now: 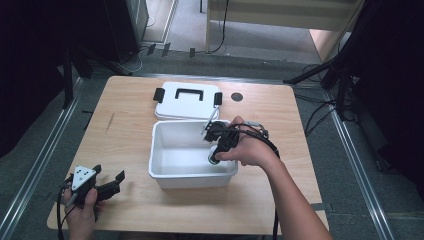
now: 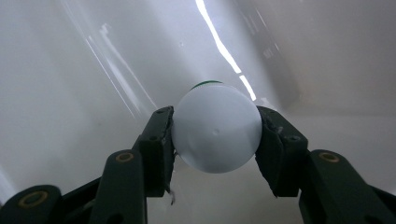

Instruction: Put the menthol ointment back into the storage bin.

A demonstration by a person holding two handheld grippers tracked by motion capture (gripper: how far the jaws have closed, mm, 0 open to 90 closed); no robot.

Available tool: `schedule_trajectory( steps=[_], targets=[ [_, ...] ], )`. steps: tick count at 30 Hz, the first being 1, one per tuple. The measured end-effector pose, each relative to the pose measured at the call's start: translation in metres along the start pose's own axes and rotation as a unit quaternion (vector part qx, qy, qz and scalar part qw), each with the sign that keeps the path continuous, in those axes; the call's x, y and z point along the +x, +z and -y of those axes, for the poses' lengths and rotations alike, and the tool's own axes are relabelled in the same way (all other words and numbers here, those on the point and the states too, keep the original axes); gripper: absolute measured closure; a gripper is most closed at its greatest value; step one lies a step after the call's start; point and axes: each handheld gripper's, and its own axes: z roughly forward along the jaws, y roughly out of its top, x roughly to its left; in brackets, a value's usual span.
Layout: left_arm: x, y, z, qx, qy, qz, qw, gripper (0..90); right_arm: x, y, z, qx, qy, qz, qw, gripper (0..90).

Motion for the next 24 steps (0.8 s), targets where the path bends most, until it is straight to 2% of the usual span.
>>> schedule_trajectory(
  steps=[2, 7, 9, 12, 14, 17, 18, 24],
  targets=[
    [0.000, 0.000, 0.000, 0.001, 0.000, 0.000, 1.0000, 14.5, 0.001, 0.005, -0.002, 0.009, -0.011, 0.004, 0.9999, 51.8],
    [-0.001, 0.000, 0.000, 0.000, 0.001, -0.001, 1.0000, 14.5, 0.005, 0.021, -0.006, 0.044, -0.021, 0.015, 0.9987, 51.7],
    [0.000, 0.000, 0.000, 0.010, 0.005, 0.001, 0.9999, 14.6, 0.006, 0.022, -0.008, 0.048, -0.026, 0.022, 0.9983, 51.7],
    [-0.001, 0.001, 0.000, 0.009, 0.007, 0.000, 0.9999, 14.5, 0.006, 0.022, -0.009, 0.056, -0.022, 0.024, 0.9979, 51.7],
    [-0.001, 0.001, 0.000, 0.010, 0.008, 0.001, 0.9999, 14.5, 0.008, 0.023, -0.010, 0.063, -0.028, 0.029, 0.9972, 51.7],
    [-0.001, 0.001, 0.000, 0.010, 0.008, 0.000, 0.9999, 14.5, 0.010, 0.024, -0.010, 0.062, -0.032, 0.025, 0.9973, 51.7],
    [-0.001, 0.001, 0.000, 0.009, 0.008, 0.000, 0.9999, 14.6, 0.012, 0.025, -0.011, 0.062, -0.037, 0.011, 0.9973, 51.7],
    [-0.001, 0.000, 0.000, 0.008, 0.008, -0.001, 0.9999, 14.5, 0.012, 0.039, -0.011, 0.086, -0.043, 0.016, 0.9953, 51.6]
  ],
)
